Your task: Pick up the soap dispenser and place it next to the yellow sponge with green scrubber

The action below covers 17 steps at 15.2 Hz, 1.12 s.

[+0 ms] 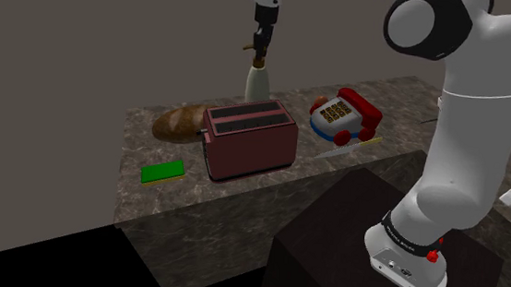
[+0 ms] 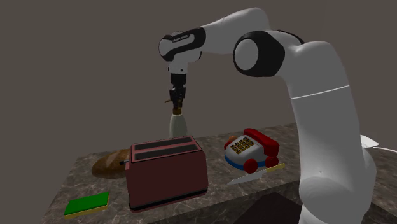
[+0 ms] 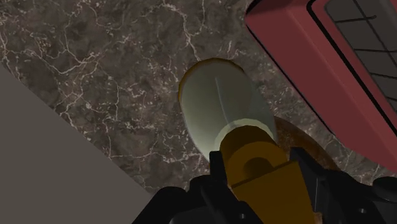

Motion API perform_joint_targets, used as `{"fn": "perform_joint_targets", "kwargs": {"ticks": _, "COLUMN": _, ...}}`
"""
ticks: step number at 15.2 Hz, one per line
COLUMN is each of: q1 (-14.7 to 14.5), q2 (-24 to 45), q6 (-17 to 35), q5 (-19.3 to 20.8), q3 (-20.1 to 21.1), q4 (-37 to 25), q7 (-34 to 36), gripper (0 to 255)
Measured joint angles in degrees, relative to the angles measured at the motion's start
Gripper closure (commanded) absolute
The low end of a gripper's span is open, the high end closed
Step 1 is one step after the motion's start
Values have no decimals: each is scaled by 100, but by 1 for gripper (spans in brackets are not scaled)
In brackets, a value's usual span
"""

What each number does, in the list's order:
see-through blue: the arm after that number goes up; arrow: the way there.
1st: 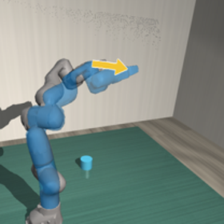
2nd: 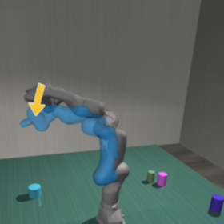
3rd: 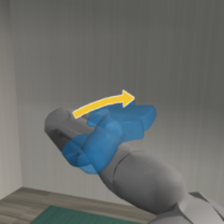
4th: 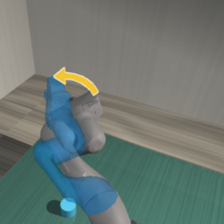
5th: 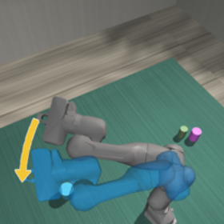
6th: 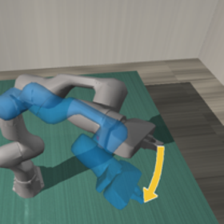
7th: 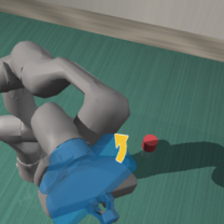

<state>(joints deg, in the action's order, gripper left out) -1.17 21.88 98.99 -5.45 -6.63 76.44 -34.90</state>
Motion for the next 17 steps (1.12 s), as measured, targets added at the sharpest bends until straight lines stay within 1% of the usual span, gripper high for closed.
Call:
{"fn": "perform_joint_targets", "kwargs": {"ticks": 2, "q1": -186, "q2": -189, "q6": 117, "q5": 46, "q3": 68, "q4": 290, "q7": 237, "gripper": 255}}
{"fn": "perform_joint_targets", "kwargs": {"ticks": 7, "q1": -610, "q2": -520, "q6": 306, "q5": 146, "q3": 252, "q4": 770, "q7": 832, "gripper": 255}}
{"fn": "perform_joint_targets", "kwargs": {"ticks": 11, "q1": -950, "q2": -628, "q6": 450, "q5": 228, "q3": 417, "q4": 928, "q7": 1353, "gripper": 255}}
{"fn": "perform_joint_targets", "kwargs": {"ticks": 14, "q1": -1155, "q2": -636, "q6": 407, "q5": 264, "q3": 528, "q4": 915, "q7": 1673, "gripper": 255}}
{"fn": "perform_joint_targets", "kwargs": {"ticks": 17, "q1": -1426, "q2": -581, "q6": 423, "q5": 317, "q3": 671, "q4": 864, "q7": 2089, "gripper": 255}}
